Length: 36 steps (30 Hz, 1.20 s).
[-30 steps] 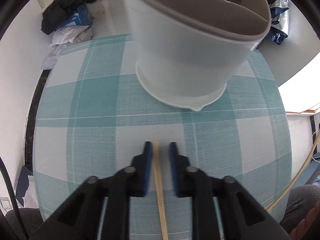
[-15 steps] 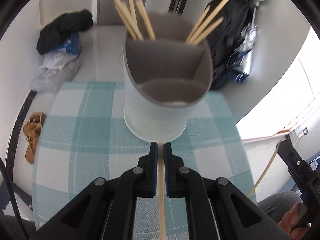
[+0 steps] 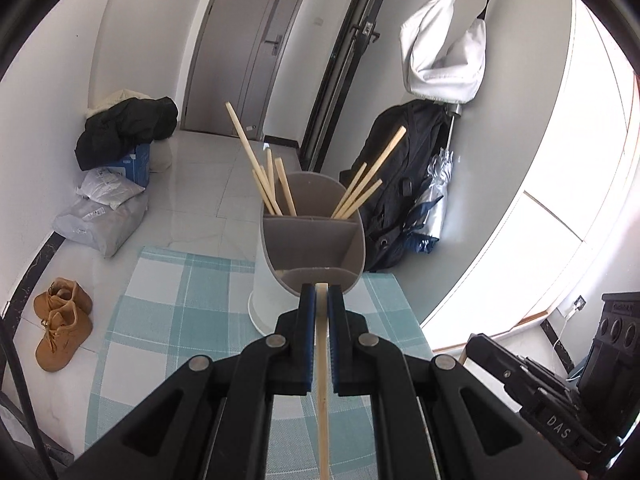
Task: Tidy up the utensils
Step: 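Lift the held chopstick off the table with the right gripper, then carry the chopstick up over the white caddy with the right gripper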
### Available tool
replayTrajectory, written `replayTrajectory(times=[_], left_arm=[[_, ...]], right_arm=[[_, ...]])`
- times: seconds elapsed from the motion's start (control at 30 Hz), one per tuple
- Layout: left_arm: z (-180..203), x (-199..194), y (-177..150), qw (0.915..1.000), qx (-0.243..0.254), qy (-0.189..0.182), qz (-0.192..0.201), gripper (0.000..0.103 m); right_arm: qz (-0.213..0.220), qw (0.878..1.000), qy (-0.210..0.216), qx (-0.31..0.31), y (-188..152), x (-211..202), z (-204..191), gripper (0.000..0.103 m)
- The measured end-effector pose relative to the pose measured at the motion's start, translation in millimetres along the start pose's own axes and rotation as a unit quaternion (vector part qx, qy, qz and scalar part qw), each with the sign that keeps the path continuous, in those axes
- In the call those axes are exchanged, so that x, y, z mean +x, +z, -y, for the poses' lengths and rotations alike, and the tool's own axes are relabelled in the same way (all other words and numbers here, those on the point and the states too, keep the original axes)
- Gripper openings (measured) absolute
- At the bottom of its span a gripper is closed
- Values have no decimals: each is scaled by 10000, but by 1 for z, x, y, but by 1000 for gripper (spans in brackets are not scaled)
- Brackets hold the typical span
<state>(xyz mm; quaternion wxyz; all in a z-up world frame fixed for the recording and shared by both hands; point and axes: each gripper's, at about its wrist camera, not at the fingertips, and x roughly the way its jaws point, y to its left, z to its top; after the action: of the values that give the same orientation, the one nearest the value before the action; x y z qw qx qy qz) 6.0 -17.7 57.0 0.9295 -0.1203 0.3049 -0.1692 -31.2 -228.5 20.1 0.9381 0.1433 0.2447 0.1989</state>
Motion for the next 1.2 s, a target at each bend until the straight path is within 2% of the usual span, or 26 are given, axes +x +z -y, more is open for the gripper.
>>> replayTrajectory(times=[0.3,0.9,1.2], left_arm=[[-8,-3,16,9999,-69,-13,145,2],[-8,-9,42,9994,-113,24,333,2],[-4,-6,67,9986,-149,6,509,2]], right_arm=[[50,9996,-10,-277,5,2,-21,5],[135,9992,115,-367,21,7,-30,5],[374,9979,330,-401,49,1,-37,5]])
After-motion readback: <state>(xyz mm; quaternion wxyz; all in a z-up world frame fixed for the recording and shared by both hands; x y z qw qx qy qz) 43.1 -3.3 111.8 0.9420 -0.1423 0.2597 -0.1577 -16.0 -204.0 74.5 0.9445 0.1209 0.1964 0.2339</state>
